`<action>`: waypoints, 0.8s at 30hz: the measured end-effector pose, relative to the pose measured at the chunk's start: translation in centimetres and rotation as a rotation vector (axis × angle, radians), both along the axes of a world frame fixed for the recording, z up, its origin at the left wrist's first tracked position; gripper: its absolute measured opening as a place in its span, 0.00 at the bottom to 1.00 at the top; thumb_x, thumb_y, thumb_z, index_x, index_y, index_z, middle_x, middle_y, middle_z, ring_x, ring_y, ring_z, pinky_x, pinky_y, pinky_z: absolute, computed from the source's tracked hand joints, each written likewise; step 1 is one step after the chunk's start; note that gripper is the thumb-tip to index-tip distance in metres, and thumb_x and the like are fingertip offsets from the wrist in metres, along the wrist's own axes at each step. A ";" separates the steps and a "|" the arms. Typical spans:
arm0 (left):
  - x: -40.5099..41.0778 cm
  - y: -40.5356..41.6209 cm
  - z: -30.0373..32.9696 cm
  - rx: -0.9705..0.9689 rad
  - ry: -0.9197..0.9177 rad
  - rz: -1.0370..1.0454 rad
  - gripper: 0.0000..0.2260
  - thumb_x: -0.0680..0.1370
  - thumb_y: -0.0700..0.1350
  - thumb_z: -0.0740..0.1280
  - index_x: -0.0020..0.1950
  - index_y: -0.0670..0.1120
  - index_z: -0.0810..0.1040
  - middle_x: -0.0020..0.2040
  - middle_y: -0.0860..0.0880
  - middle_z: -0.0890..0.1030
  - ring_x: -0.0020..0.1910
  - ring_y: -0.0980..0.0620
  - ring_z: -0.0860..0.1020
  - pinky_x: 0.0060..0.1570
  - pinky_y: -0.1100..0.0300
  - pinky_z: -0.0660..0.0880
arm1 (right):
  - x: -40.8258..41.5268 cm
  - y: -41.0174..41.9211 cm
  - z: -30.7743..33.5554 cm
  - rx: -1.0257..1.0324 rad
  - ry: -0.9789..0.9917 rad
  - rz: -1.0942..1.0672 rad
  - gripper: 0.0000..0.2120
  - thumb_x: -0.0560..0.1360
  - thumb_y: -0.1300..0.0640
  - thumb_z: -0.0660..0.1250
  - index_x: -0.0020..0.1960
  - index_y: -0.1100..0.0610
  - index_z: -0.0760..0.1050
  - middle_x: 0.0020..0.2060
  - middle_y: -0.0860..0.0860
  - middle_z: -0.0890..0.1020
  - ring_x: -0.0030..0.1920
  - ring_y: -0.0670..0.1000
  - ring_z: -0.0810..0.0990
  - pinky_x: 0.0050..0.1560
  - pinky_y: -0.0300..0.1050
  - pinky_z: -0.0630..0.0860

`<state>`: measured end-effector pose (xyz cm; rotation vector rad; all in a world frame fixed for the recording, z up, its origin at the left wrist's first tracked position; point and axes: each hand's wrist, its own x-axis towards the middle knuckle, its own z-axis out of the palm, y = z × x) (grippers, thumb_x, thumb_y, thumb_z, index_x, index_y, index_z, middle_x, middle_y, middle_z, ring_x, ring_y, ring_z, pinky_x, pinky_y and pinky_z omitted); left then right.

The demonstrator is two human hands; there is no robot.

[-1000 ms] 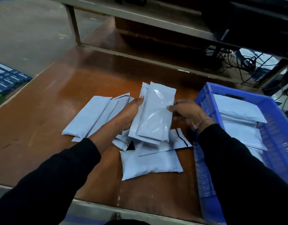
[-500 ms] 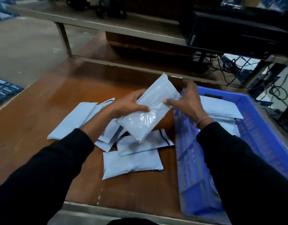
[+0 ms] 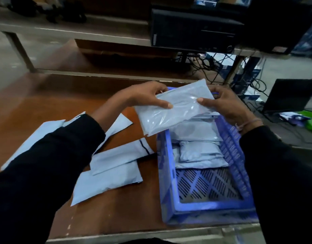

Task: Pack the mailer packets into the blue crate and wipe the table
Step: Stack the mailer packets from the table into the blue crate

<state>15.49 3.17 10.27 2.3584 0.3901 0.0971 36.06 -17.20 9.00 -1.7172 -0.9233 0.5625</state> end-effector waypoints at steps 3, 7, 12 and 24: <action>3.7 -1.4 -0.6 0.198 0.003 0.031 0.24 0.72 0.64 0.75 0.62 0.52 0.79 0.56 0.56 0.79 0.55 0.55 0.78 0.53 0.54 0.77 | 2.4 -3.3 -0.1 0.012 0.006 -0.051 0.09 0.72 0.67 0.75 0.48 0.55 0.81 0.40 0.49 0.87 0.39 0.48 0.85 0.47 0.47 0.82; 7.7 -3.2 -2.1 0.367 0.025 -0.011 0.21 0.75 0.62 0.73 0.59 0.49 0.80 0.55 0.51 0.80 0.54 0.50 0.78 0.52 0.52 0.76 | 4.9 -6.3 -1.6 -0.104 -0.077 -0.156 0.11 0.73 0.68 0.74 0.50 0.56 0.78 0.37 0.49 0.87 0.32 0.41 0.83 0.33 0.37 0.80; 10.9 -4.9 -4.9 0.634 0.196 -0.007 0.18 0.77 0.54 0.74 0.60 0.45 0.77 0.59 0.44 0.80 0.58 0.43 0.78 0.48 0.53 0.72 | 4.9 -6.0 -5.0 -0.329 -0.129 -0.237 0.15 0.76 0.61 0.72 0.57 0.61 0.68 0.47 0.57 0.78 0.39 0.51 0.79 0.27 0.30 0.74; 10.3 -8.2 -8.6 0.779 0.277 -0.148 0.29 0.75 0.62 0.72 0.65 0.44 0.73 0.60 0.43 0.75 0.57 0.42 0.76 0.44 0.52 0.71 | 4.5 -1.8 -11.1 -0.635 -0.498 -0.366 0.33 0.79 0.47 0.65 0.74 0.64 0.56 0.63 0.63 0.78 0.62 0.65 0.78 0.56 0.55 0.75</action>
